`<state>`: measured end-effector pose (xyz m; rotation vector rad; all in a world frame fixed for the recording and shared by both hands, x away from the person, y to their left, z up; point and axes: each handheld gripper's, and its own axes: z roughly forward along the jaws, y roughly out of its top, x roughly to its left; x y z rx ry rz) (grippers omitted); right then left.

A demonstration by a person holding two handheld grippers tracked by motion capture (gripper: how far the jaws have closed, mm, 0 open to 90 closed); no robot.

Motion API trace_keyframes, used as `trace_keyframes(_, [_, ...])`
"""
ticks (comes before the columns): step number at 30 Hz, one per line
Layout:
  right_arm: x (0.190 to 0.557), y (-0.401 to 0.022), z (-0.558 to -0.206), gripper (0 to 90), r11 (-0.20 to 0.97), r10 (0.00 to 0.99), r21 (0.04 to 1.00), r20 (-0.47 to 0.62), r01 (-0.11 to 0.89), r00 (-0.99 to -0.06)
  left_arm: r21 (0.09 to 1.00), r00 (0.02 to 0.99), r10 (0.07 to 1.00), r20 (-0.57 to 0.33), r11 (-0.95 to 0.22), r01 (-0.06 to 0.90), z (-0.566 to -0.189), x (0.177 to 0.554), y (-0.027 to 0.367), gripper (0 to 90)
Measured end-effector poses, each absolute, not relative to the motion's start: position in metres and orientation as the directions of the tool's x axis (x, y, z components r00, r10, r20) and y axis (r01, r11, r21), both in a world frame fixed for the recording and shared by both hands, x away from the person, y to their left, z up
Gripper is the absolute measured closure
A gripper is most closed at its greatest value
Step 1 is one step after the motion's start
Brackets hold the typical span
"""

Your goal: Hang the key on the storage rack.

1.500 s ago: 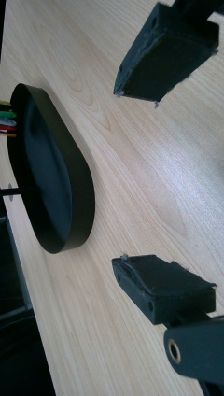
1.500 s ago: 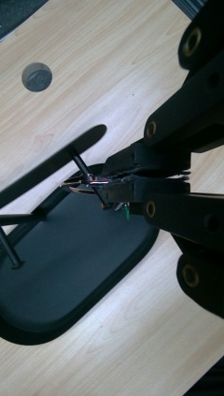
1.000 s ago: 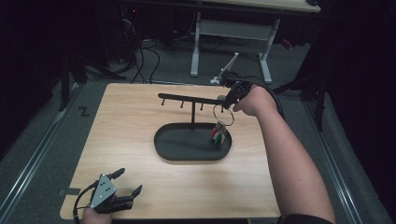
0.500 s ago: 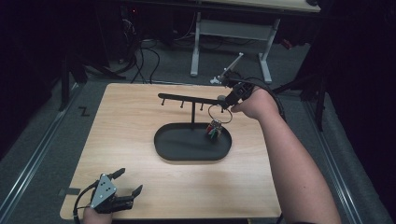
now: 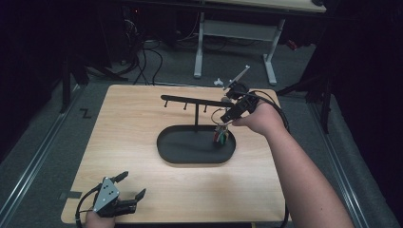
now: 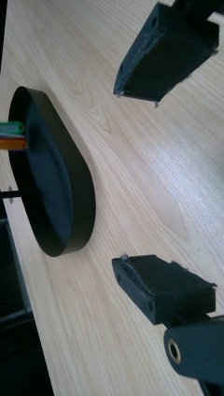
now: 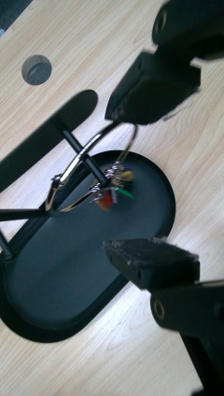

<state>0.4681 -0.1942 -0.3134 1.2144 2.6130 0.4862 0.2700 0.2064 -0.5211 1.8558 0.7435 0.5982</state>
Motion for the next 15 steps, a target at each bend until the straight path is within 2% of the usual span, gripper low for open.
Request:
trace_keyframes(5, [0.461,-0.200,-0.321,22.8,0.594,0.783,0.396,-0.082,0.701,-0.617,0.929,0.689,0.722,0.065,-0.296,0.223,-0.522,0.272,0.205,15.0])
trace_keyframes(15, [0.442,-0.218,-0.343,16.6,0.557,0.810,0.442,-0.104,0.703,-0.577,0.928,0.701,0.709,0.071,-0.305,0.215,-0.522,0.277,0.197,15.0])
